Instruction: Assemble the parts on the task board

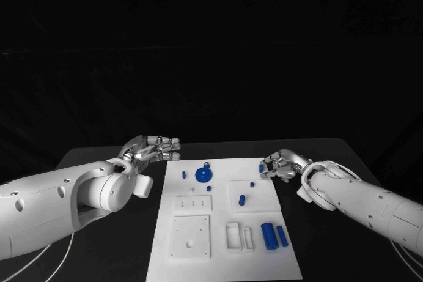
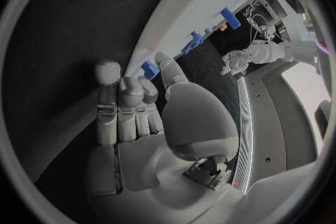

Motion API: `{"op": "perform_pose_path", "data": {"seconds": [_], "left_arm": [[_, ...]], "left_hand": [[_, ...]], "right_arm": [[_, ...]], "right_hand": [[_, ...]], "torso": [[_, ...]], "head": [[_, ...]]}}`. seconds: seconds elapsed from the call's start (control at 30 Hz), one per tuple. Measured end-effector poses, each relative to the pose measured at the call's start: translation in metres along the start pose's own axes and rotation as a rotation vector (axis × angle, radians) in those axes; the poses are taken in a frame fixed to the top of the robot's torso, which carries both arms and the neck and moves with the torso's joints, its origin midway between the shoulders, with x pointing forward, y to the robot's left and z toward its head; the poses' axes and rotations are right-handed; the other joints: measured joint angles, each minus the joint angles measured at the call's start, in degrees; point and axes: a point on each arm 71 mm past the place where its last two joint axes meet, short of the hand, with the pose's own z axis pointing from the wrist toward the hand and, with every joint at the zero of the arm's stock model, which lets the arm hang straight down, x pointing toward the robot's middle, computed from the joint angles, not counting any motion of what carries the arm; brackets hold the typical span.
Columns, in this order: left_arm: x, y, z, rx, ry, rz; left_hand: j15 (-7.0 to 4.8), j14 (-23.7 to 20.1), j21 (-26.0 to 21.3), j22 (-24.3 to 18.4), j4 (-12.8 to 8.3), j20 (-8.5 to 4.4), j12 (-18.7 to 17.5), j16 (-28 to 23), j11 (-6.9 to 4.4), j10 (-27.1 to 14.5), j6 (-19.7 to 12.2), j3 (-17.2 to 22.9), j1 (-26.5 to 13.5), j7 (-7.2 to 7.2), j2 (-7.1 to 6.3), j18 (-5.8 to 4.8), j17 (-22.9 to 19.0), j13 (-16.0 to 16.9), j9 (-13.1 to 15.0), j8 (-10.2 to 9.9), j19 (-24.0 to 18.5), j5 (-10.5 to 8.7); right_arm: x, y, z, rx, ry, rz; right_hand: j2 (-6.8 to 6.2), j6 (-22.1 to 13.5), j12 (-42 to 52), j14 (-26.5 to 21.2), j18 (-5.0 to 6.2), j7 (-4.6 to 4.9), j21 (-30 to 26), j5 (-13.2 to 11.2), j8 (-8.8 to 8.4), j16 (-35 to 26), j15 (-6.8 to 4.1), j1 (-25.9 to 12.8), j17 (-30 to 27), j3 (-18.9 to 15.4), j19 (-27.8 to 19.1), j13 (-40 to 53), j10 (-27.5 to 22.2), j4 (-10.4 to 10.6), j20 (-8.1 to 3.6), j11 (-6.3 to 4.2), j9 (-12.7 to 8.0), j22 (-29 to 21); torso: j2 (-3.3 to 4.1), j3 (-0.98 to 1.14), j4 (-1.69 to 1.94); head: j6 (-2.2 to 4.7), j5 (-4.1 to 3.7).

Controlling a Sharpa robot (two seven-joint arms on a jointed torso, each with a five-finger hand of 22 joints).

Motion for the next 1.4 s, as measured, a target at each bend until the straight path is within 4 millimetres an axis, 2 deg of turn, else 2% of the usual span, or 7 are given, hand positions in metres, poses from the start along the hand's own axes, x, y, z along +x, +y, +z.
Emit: {"op": "perform_pose_path", "data": {"seconds": [0.3, 0.47, 0.7, 0.83, 0.97, 1.13, 1.4], "left_arm": [[0.0002, 0.0000, 0.0000, -0.001, 0.001, 0.000], [0.0004, 0.0000, 0.0001, -0.001, 0.002, 0.000], [0.0004, 0.0000, 0.0001, -0.001, 0.002, 0.000], [0.0004, 0.0000, 0.0001, -0.001, 0.002, 0.000], [0.0004, 0.0000, 0.0001, -0.002, 0.002, 0.000], [0.0004, 0.0000, 0.0001, -0.002, 0.002, 0.000], [0.0005, 0.0001, 0.0002, -0.003, 0.002, 0.000]], "left_hand": [[0.00, 0.0, 0.0, 0.0, 0.0, 0.00, 0.0, 0.0, 0.00, 0.0, 0.0, 0.0, 0.0, 0.00, 0.00, 0.00, 0.0, 0.0, 0.0, 0.0, 0.0, 0.00], [0.00, 0.0, 0.0, 0.0, 0.0, 0.00, 0.0, 0.0, 0.00, 0.0, 0.0, 0.0, 0.0, 0.00, 0.00, 0.00, 0.0, 0.0, 0.0, 0.0, 0.0, 0.00], [0.00, 0.0, 0.0, 0.0, 0.0, 0.00, 0.0, 0.0, 0.00, 0.0, 0.0, 0.0, 0.0, 0.00, 0.00, 0.00, 0.0, 0.0, 0.0, 0.0, 0.0, 0.00], [0.00, 0.0, 0.0, 0.0, 0.0, 0.00, 0.0, 0.0, 0.00, 0.0, 0.0, 0.0, 0.0, 0.00, 0.00, 0.00, 0.0, 0.0, 0.0, 0.0, 0.0, 0.00], [0.00, 0.0, 0.0, 0.0, 0.0, 0.00, 0.0, 0.0, 0.00, 0.0, 0.0, 0.0, 0.0, 0.00, 0.00, 0.00, 0.0, 0.0, 0.0, 0.0, 0.0, 0.00], [0.00, 0.0, 0.0, 0.0, 0.0, 0.00, 0.0, 0.0, 0.00, 0.0, 0.0, 0.0, 0.0, 0.00, 0.00, -0.01, 0.0, 0.0, 0.0, 0.0, -0.4, 0.00], [0.00, 0.0, 0.0, 0.0, 0.0, 0.00, 0.0, 0.0, 0.00, 0.0, 0.0, 0.0, 0.0, 0.00, 0.00, -0.01, 0.0, 0.0, 0.0, 0.0, -0.4, 0.00]], "right_arm": [[0.0026, 0.0022, 0.0024, -0.001, 0.000, 0.002], [0.0035, 0.0030, 0.0033, 0.000, -0.001, 0.003], [0.0035, 0.0025, 0.0036, 0.002, -0.004, 0.002], [0.0032, 0.0019, 0.0036, 0.005, -0.007, 0.000], [0.0028, 0.0016, 0.0036, 0.007, -0.011, -0.003], [0.0021, 0.0013, 0.0036, 0.010, -0.020, -0.006], [0.0011, 0.0030, 0.0039, 0.013, -0.048, -0.012]], "right_hand": [[0.23, 0.3, 0.0, 0.0, 0.00, 0.14, 0.0, -0.5, 0.00, 0.3, 0.00, -0.2, 0.5, 0.7, 0.0, 0.1, 0.3, -0.7, 0.00, -0.11, 0.0, 0.1], [0.67, 1.5, 0.3, 0.0, -0.01, -0.25, 0.2, -1.5, 0.00, 0.3, 0.00, -0.7, 0.7, 1.6, 0.0, 0.3, 0.3, -1.2, 0.00, -0.10, 0.0, 0.3], [1.59, 3.8, 0.3, 0.0, -0.02, -0.16, 0.2, -5.2, 0.00, 0.3, 0.00, -1.6, 1.0, 5.7, 0.0, 0.6, 0.3, -2.4, 0.00, -0.10, 0.0, 0.5], [2.41, 6.3, 0.7, 0.0, -0.03, -0.40, 0.2, -9.5, 0.00, 0.3, 0.00, -1.1, 1.1, 9.3, 0.0, 0.8, 0.3, -3.5, 0.00, -0.10, 0.1, 0.6], [2.40, 7.6, 0.7, 0.2, -0.02, -0.60, 0.2, -12.5, -0.12, 0.3, -0.18, -1.1, 1.1, 14.3, -0.1, 0.9, 0.3, -3.8, -0.13, -0.10, 0.0, 0.8], [1.96, 9.0, 0.9, 0.2, -0.02, -1.00, 0.2, -14.0, -0.26, 0.3, -0.18, -1.5, 1.2, 17.6, -0.2, 0.9, 0.5, -3.3, -0.21, -0.31, 0.0, 0.9], [1.21, 10.2, 1.7, 0.4, 0.02, -1.21, 0.2, -13.5, -0.07, 0.3, -0.42, -2.1, 1.8, 18.4, -0.1, 1.6, 1.0, -2.2, -0.47, -0.82, 0.0, 1.1]], "torso": [[-0.01, -0.01, -0.03], [-0.02, -0.01, -0.05], [-0.03, 0.02, -0.08], [-0.03, 0.05, -0.10], [-0.03, 0.06, -0.10], [-0.04, 0.07, -0.10], [-0.04, 0.08, -0.12]], "head": [[-0.08, 0.07], [-0.08, 0.08], [-0.08, 0.08], [-0.08, 0.04], [-0.08, 0.02], [-0.10, -0.06], [-0.10, -0.30]]}}
